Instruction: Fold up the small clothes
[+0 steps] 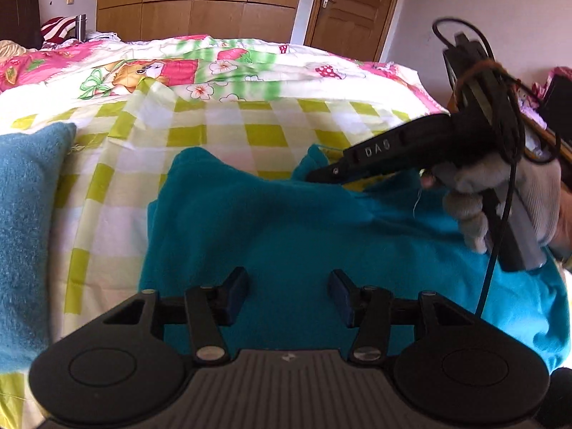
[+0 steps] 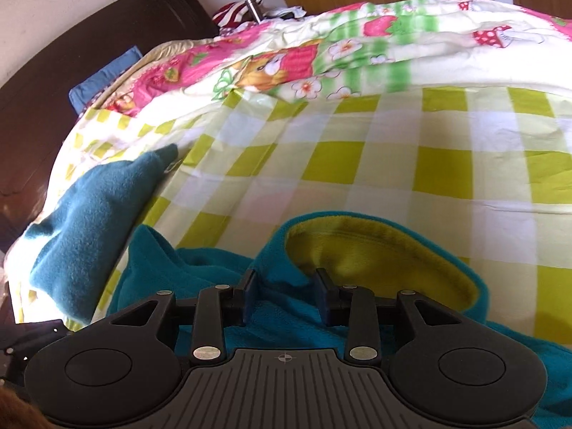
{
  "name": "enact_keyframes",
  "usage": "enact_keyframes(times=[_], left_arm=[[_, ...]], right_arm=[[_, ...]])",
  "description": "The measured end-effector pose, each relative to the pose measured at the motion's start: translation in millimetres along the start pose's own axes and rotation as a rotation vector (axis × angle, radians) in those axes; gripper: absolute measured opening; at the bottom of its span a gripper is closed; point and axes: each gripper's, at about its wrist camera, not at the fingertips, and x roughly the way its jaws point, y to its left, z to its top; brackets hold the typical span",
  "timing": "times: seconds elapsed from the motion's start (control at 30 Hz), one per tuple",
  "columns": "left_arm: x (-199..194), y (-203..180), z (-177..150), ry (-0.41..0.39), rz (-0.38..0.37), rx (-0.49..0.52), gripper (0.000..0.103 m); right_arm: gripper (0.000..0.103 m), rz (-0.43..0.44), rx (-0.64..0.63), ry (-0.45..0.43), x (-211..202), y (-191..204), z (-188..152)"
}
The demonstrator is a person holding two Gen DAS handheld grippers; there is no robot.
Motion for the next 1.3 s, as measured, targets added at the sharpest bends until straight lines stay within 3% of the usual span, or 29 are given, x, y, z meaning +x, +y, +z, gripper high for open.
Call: enact_keyframes(times=[0.03,0.13,0.3,0.4,0.53,0.63,0.7,0.77,0.83,0.9,0.97,1.0,1.13,1.23,1.3], left_arm=[[3,0,-4,0.015,0.009,0.007,0.066],[9,-6,-15,0.023,0.051,0.053,0.067],[8,-16,-18,0.016,0.085,0.108,0.068],[-1,-7,-5,0.011,0.045,0.043,0.068],[-13,-9,20,-0.091,-0.001,0.014,0.068],[-1,-13,37,-0.141,-0.022,0.031,0.071],[21,-9,41,-0.121,0.018,0.043,0.071],[47,5,38,-0.046,0.103,0.045,0.070],[58,25,31,-0.021,0.081,0.025,0.067],[50,25,29,-0.028,0.083,0.031,0.067],[40,21,30,-0.037,0.098,0.025,0.067],[34,20,32,-0.047,0.094,0.011,0.066],[6,23,26,-0.096,0.116,-0.024,0.073],[17,32,8,-0.015,0.151,-0.046,0.075],[18,35,0,-0.002,0.154,-0.084,0.075]], right_arm=[[0.012,-0.003,0.002,0.010,3,0,4],[0.008,-0.044,0.007,-0.008,8,3,18],[0.010,-0.123,0.054,0.020,30,-6,17],[0.016,-0.058,0.147,-0.091,-15,-16,15],[0.017,-0.093,0.149,-0.230,-79,-19,-7],[0.017,-0.062,0.125,-0.217,-96,-19,-34],[0.017,-0.058,0.131,-0.173,-91,-24,-49],[0.015,-0.131,0.159,-0.143,-79,-36,-58],[0.000,-0.254,0.194,-0.133,-67,-58,-64],[0.000,-0.186,0.319,-0.160,-69,-82,-66],[0.000,-0.227,0.353,-0.212,-78,-85,-65],[0.013,-0.244,0.329,-0.231,-86,-83,-66],[0.013,-0.218,0.340,-0.279,-129,-71,-89],[0.020,-0.284,0.324,-0.316,-163,-65,-123],[0.025,-0.402,0.333,-0.262,-161,-72,-139]])
